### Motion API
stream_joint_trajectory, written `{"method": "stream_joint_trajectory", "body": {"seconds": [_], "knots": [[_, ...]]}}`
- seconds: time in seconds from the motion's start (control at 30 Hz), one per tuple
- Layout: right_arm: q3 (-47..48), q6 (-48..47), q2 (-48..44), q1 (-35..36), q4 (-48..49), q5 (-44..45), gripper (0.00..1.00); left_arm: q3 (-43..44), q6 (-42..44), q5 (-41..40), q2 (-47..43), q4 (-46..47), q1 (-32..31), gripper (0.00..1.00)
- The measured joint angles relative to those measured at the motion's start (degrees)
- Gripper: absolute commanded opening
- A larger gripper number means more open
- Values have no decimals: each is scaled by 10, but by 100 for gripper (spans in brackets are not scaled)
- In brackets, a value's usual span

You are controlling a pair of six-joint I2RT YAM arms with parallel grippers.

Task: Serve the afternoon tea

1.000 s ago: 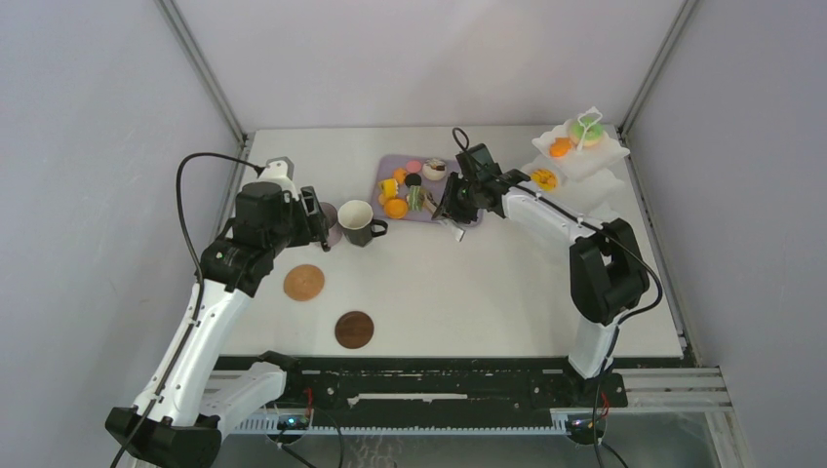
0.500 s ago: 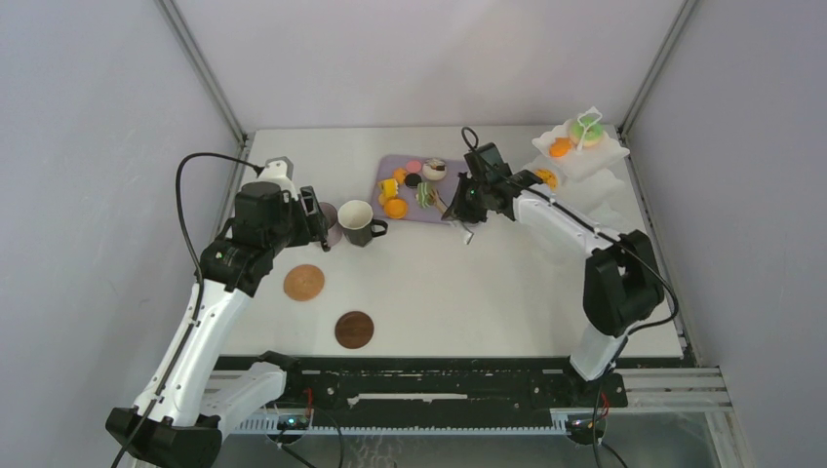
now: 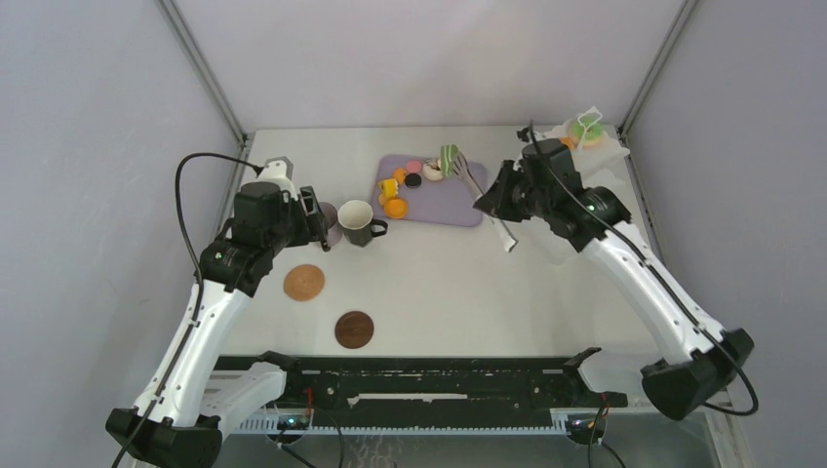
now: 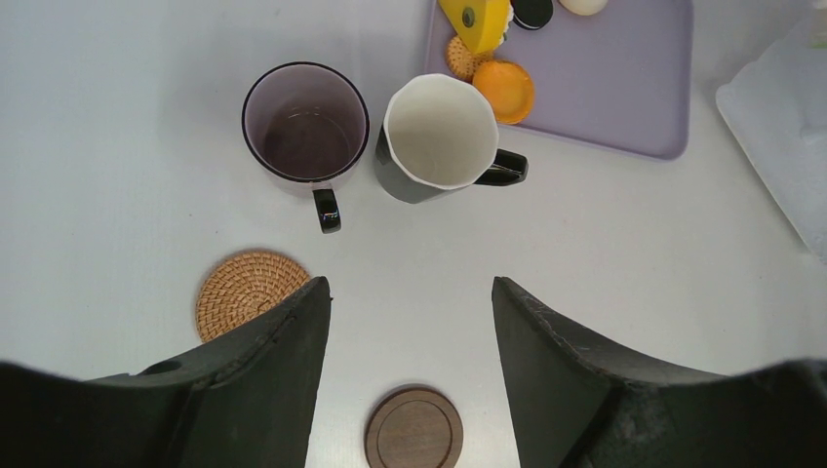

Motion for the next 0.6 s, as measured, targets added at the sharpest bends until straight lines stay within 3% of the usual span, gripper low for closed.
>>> {"method": "stream_joint_trajectory", "body": {"seconds": [0.33,0.6], "knots": [[-2,-2,-199,-26,-116,37,0,0,0,3,-1,0,0,66],[-2,20,-298,-103,-211,78,0,0,1,12,-1,0,1,66]]}}
